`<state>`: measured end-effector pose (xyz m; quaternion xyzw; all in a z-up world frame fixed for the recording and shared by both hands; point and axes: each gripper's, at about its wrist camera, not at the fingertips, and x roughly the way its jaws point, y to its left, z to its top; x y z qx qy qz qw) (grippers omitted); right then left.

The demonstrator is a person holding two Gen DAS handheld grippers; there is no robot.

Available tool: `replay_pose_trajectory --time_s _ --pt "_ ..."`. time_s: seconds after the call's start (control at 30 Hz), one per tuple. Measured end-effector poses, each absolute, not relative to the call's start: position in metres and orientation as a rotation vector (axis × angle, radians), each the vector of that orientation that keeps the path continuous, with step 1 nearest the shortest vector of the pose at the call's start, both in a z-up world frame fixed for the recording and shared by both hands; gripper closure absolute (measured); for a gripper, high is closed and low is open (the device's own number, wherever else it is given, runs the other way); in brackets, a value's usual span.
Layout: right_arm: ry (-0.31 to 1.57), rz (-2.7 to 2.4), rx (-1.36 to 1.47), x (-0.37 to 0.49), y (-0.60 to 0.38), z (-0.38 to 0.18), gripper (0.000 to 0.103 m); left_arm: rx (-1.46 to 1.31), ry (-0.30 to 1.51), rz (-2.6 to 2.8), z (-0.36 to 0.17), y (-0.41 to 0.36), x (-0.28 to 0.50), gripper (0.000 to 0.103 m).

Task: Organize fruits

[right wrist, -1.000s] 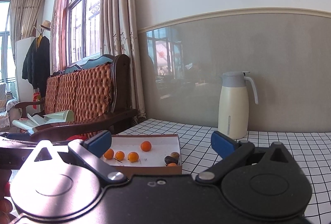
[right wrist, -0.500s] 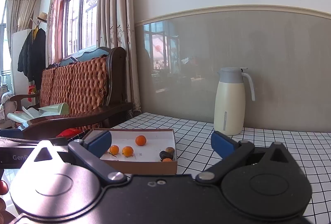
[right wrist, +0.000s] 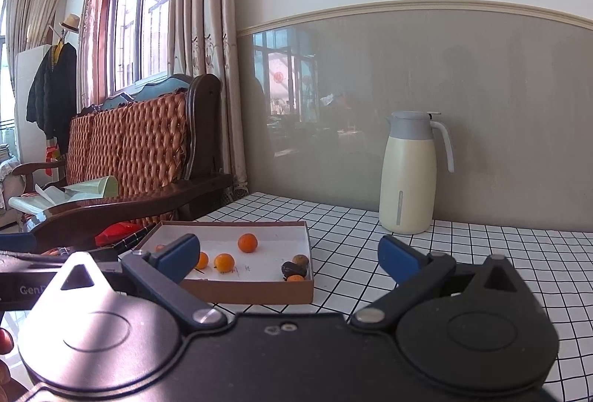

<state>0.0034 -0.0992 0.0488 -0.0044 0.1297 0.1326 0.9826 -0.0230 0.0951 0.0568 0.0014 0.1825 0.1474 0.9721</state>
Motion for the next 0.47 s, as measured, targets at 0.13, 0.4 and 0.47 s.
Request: replay_pose_trajectory --time_s 0.13,0.4,0.47 --pt "0.262 0.266 -0.009 0.0032 -0.1002 0.048 0.006 0.006 0.37 0.294 0.0554 0.0939 -0.022 0.0" --pt "0.263 0.275 -0.007 0.0045 -0.0991 0.0459 0.006 -0.01 0.322 0.25 0.0502 0.0924 -0.0247 0.0" --pt "0.266 0.277 -0.008 0.0058 -0.0985 0.0448 0.006 -0.014 0.324 0.25 0.0493 0.092 -0.0223 0.0"
